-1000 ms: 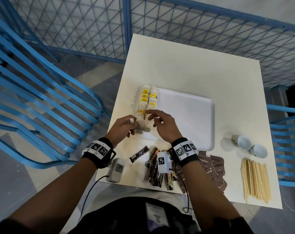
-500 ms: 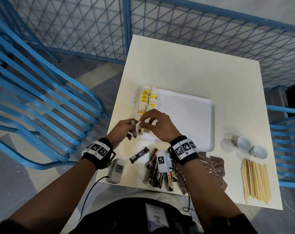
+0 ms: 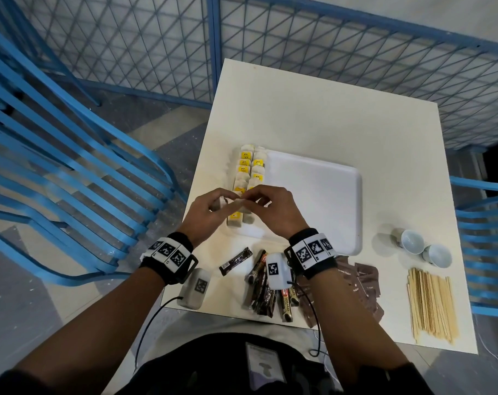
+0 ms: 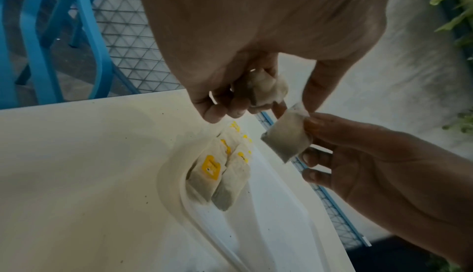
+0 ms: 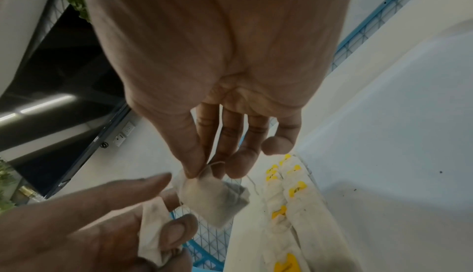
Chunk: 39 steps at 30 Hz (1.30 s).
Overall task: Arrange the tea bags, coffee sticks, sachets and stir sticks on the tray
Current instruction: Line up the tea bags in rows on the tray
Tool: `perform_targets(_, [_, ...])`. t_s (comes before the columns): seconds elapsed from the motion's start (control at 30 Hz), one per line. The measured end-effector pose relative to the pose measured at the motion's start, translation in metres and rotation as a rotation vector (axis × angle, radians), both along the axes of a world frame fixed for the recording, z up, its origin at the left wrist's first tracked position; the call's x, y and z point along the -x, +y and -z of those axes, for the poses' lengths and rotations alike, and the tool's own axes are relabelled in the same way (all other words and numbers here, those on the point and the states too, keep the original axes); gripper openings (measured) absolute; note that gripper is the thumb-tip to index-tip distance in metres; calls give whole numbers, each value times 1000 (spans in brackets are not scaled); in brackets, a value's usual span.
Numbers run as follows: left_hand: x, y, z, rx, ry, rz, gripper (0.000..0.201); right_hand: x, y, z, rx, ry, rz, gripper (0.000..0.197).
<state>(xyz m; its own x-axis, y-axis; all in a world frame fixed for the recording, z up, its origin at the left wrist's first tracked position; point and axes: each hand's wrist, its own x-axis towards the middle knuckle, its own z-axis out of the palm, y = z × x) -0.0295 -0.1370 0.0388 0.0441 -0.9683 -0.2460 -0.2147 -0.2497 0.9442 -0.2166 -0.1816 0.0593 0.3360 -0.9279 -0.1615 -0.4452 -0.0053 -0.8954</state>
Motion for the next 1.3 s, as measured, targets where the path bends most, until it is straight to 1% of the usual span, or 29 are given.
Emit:
perform_targets(0.1, [3, 1, 5, 52, -63, -50, 11, 1, 1, 0, 0, 1, 8, 8])
perform_targets(0.17, [2, 1, 7, 55, -69, -71, 10, 3, 1, 2, -17, 12, 10, 16])
perform_targets(0.23, [1, -1, 11, 41, -52, -97, 13, 5, 3, 4, -42, 61, -6, 21])
perform_targets(0.33, [1, -2, 10, 5, -32, -118, 24, 4, 6, 4, -58, 158, -47, 24])
perform_targets(0.4, [1, -2, 10, -1, -37, -115, 21, 3, 8, 4, -36, 148, -34, 27])
perform_targets(0.43, [0, -2, 10, 4, -41, -105, 16, 2, 8, 4, -12, 130, -16, 26])
perform_targets(0.53, [-1, 0, 11, 2, -36, -87, 4, 1, 7, 4, 52, 80, 34, 7])
perform_targets(0.57, [-1, 0, 11, -4, -33, -83, 3, 0, 6, 5, 57, 73, 38, 4])
perform_targets(0.7, [1, 0, 10, -27, 19, -81, 6, -1, 3, 7, 65, 27, 44, 5])
perform_targets(0.8, [2, -1, 13, -52, 22, -70, 10, 0, 2, 9, 73, 11, 82, 5])
perform_targets(0.93, [2, -1, 15, -84, 26, -114, 14, 2, 3, 7, 40, -3, 95, 5])
perform_targets(1.0, [1, -1, 17, -92, 1, -121, 14, 3, 3, 6, 31, -6, 99, 5])
perform_targets(1.1, [-2, -1, 25, -102, -87, -114, 13, 4, 2, 6, 37, -23, 115, 5])
perform_targets(1.17, [-2, 0, 27, -108, -106, -133, 13, 4, 2, 6, 38, -29, 120, 5])
perform_targets(1.3, [1, -1, 14, -69, -19, -129, 15, 3, 2, 7, 65, -13, 117, 5])
